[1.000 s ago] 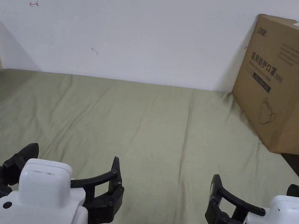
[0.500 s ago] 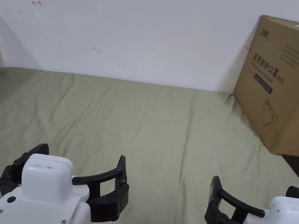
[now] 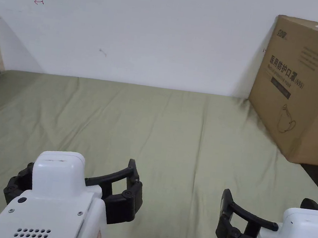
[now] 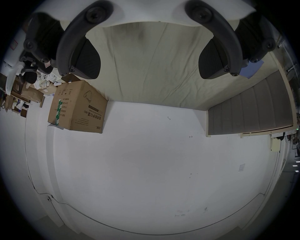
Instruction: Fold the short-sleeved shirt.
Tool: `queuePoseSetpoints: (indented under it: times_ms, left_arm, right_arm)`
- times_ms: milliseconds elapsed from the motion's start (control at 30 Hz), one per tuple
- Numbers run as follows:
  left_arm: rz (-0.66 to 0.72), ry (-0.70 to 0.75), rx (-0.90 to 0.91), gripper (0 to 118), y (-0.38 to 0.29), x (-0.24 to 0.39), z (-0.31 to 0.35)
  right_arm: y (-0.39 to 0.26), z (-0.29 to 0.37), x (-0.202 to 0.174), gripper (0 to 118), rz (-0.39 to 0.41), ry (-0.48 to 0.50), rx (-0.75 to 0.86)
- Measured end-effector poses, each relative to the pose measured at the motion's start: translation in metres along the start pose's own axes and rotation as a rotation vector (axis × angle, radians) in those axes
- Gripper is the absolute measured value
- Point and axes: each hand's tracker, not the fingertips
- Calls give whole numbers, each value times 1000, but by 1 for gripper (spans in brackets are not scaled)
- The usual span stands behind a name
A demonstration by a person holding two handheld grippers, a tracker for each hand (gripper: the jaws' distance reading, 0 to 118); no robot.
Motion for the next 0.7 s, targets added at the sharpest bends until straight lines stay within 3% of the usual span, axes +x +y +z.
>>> queuePoseSetpoints:
  times_ms: [700]
  left_arm:
    - [51, 31, -112, 118, -1, -4, -15]
  right_arm:
    - [-6, -4, -4, 118, 16, 5, -26]
